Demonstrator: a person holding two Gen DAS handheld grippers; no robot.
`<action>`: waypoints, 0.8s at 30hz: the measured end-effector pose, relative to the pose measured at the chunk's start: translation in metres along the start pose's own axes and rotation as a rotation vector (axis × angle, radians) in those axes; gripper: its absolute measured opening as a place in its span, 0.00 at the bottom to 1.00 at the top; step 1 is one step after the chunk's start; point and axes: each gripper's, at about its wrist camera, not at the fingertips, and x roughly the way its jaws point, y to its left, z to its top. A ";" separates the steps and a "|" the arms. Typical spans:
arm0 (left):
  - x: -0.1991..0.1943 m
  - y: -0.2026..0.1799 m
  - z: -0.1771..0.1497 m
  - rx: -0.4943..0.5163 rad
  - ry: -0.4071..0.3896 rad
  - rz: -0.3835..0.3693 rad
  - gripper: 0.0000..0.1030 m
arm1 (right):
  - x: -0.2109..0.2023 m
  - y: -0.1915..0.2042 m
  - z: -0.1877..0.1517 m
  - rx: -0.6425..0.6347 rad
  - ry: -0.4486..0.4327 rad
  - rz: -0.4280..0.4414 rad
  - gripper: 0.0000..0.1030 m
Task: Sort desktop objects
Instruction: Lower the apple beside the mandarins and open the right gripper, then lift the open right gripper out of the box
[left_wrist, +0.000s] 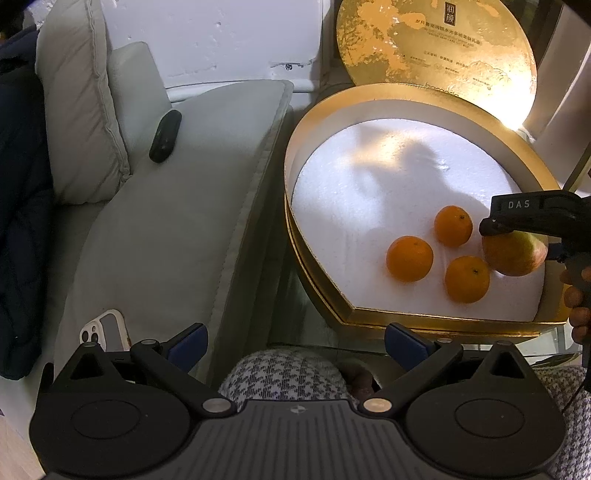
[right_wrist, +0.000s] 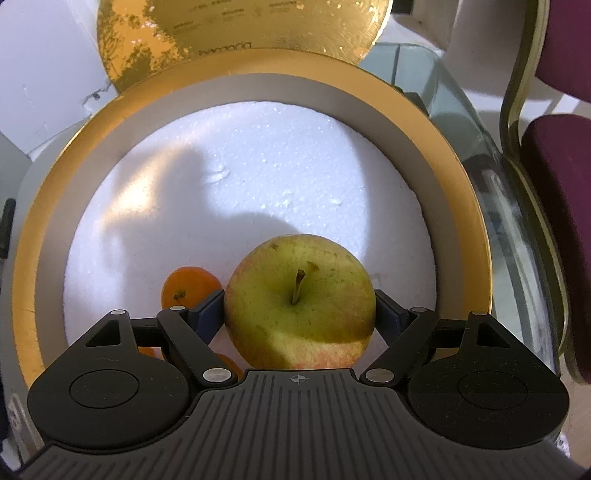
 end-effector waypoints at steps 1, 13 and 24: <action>-0.001 0.000 0.000 -0.001 -0.002 0.001 0.99 | 0.000 -0.001 0.001 0.007 0.004 0.004 0.81; -0.020 -0.002 -0.004 -0.001 -0.041 0.005 0.99 | -0.016 -0.008 0.003 -0.021 -0.024 0.013 0.86; -0.048 -0.016 -0.013 0.033 -0.099 -0.009 0.99 | -0.078 -0.027 -0.011 -0.011 -0.102 0.098 0.86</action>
